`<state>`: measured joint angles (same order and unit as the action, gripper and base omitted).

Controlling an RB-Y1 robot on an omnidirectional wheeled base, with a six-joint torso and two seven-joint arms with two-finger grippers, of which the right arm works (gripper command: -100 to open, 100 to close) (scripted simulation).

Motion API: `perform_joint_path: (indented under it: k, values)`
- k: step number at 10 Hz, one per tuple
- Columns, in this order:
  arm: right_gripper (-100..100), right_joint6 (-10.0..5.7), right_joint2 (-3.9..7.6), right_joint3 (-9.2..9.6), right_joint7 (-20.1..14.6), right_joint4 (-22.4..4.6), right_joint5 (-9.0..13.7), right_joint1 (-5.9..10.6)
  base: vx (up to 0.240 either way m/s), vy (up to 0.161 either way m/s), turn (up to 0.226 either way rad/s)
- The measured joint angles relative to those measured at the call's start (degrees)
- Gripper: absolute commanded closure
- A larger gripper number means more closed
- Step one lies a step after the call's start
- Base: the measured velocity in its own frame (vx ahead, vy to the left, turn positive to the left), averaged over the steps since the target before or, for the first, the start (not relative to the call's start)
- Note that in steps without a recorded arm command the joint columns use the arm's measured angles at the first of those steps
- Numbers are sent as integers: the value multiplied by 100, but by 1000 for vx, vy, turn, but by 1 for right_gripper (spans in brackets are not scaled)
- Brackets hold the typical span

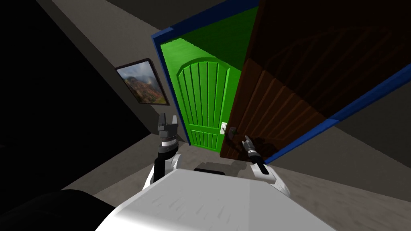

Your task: Pull the door open

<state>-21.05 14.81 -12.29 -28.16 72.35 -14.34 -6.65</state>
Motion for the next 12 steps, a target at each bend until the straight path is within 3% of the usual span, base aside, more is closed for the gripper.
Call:
perform_joint_path:
  k: [3, 4, 9, 12]
  values:
    - [-100, -23, -77, 96, 31, 53, -8, 125, 169, 90, 79]
    - [100, -14, -82, 104, 30, 68, -9, 130, -11, 0, -19]
    - [100, -26, -92, 123, 35, 51, -15, 129, -18, -7, 6]
    - [100, -55, -53, 148, -9, 109, -19, 60, -153, -65, 11]
